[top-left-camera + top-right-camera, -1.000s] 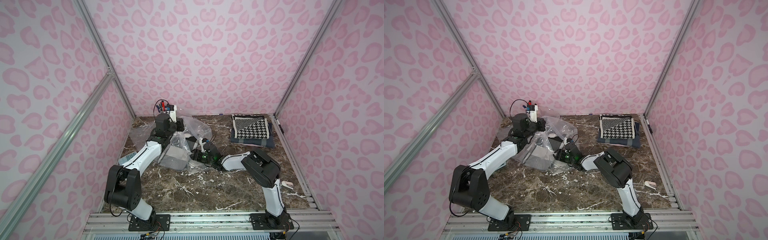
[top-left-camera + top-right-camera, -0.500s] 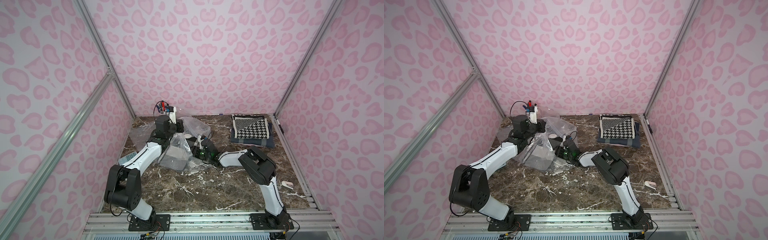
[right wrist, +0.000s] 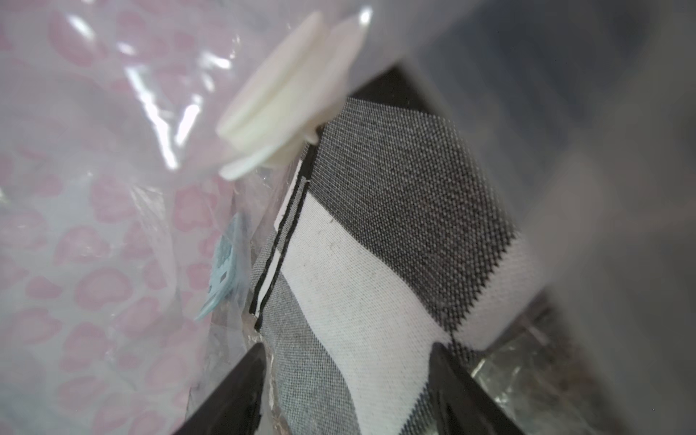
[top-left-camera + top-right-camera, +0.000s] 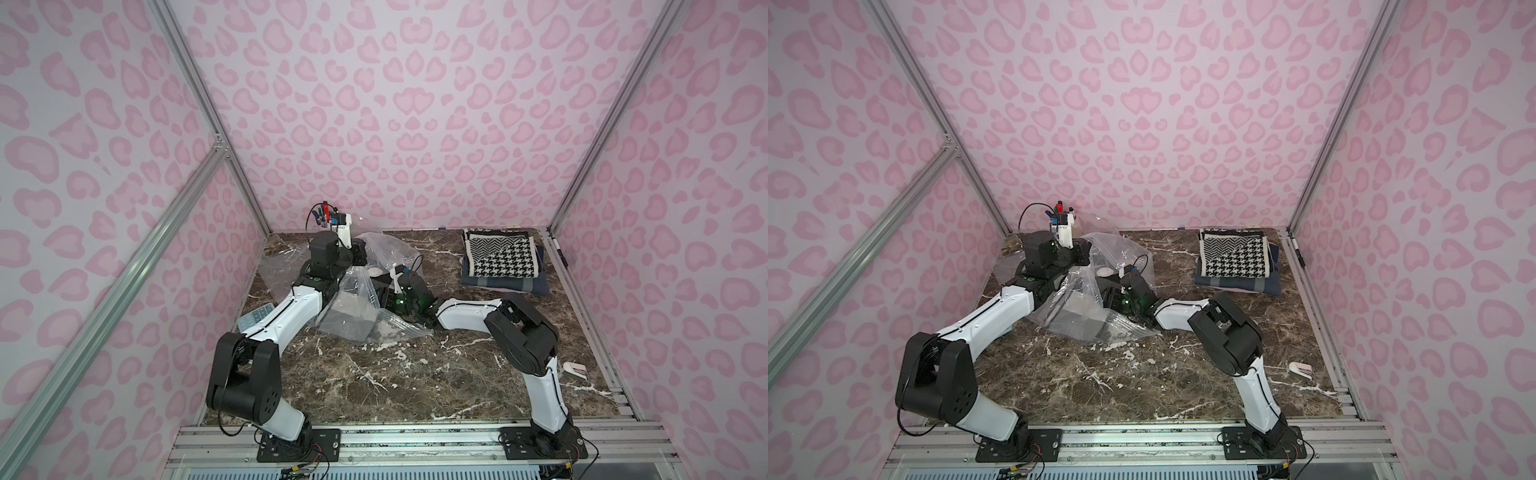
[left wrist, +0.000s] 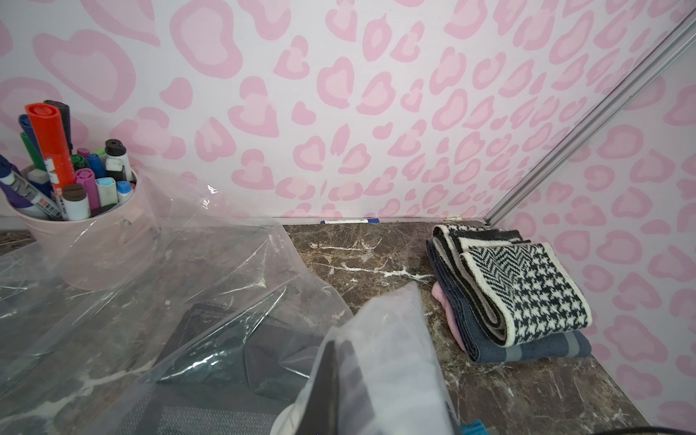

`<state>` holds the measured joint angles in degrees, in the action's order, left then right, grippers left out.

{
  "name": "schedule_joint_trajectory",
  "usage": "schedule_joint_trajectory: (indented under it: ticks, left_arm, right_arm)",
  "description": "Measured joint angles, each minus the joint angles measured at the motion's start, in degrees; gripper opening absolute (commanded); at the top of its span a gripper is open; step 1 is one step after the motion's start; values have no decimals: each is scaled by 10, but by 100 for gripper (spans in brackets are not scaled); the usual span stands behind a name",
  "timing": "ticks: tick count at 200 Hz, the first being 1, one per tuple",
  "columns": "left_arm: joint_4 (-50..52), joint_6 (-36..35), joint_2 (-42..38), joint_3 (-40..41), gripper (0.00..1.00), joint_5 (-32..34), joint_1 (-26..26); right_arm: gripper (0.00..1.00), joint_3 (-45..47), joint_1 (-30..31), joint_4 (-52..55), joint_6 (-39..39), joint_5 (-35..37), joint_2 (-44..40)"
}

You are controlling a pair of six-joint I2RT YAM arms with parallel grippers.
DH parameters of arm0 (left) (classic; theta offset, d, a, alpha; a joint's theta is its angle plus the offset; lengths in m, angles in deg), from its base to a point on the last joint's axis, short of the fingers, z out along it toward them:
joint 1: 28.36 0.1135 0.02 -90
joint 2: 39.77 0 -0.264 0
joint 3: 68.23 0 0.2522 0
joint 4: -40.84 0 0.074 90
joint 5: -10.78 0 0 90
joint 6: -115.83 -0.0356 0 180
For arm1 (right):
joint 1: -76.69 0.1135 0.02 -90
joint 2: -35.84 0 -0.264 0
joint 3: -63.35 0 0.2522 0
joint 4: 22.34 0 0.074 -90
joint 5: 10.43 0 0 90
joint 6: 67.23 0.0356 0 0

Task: Take the blanket out of the vacuum bag
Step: Take out the blanket from the vacuum bag.

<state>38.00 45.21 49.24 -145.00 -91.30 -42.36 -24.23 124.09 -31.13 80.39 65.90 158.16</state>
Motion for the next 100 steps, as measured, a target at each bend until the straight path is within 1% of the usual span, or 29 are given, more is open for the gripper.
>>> schedule_joint_trajectory:
  ticks: [27,81,100]
  left_arm:
    - [2,0,0,0,4,0,0]
    - [1,0,-1,4,4,2,0]
    - [2,0,-1,4,4,2,0]
  right_arm:
    - [67,-22,3,2,7,-5,34]
    - [66,-18,8,-4,5,5,36]
    - [66,-25,10,21,-7,8,31]
